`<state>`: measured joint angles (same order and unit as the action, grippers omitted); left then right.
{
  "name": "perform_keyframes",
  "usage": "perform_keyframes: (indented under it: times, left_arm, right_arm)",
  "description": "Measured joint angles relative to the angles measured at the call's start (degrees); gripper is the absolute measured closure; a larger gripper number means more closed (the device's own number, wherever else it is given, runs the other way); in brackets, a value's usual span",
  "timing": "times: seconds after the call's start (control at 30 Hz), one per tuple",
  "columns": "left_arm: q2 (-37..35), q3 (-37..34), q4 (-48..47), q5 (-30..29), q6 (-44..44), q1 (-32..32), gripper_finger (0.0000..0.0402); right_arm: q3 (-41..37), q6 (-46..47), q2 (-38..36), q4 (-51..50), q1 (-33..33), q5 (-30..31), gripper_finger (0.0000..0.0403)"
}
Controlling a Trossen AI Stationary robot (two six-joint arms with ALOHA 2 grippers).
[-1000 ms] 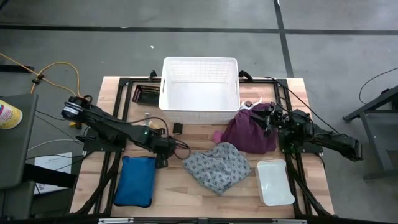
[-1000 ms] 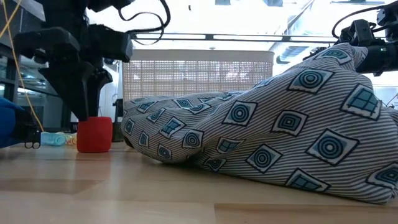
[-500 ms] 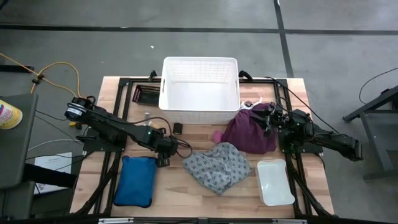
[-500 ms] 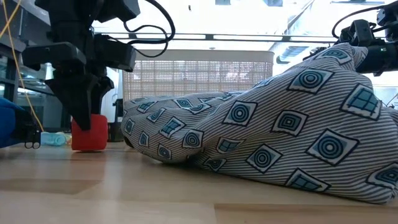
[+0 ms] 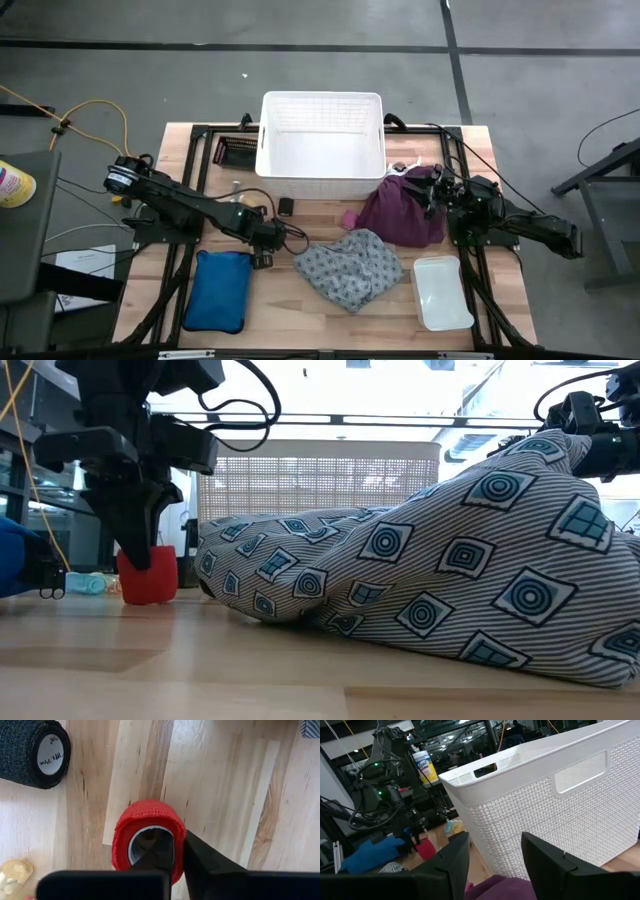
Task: Pick & place medical supplies in basket/bin
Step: Put the red bandage into the small white bin
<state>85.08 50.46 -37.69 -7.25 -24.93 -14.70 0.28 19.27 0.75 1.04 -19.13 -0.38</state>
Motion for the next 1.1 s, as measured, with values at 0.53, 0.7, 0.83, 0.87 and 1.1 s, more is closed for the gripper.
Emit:
perform_keyframes:
  times: [0.53,0.7,0.83,0.87,1.1]
  left_arm:
    - [-19.63,0.13,11.51,-0.3,5.32,5.67,0.0386]
    - [-23.37,0.15,12.72,-0.5,7.34,5.31,0.0386]
    - [-23.47,0.15,14.21,-0.52,7.38,4.7,0.0386]
    - [-23.23,0.15,14.63,-0.5,7.39,4.6,0.0386]
    - [-20.78,0.15,18.33,-0.38,8.49,4.39,0.0386]
  right_arm:
    - [0.01,0.0,0.0,0.0,0.02,0.0,0.0236]
    - [0.01,0.0,-0.01,0.0,0.01,-0.01,0.0236]
    - [0.0,0.0,0.0,0.0,0.0,0.0,0.0236]
    - [0.0,0.0,0.0,0.0,0.02,0.0,0.0236]
    - [0.02,0.0,0.0,0.0,0.02,-0.02,0.0236]
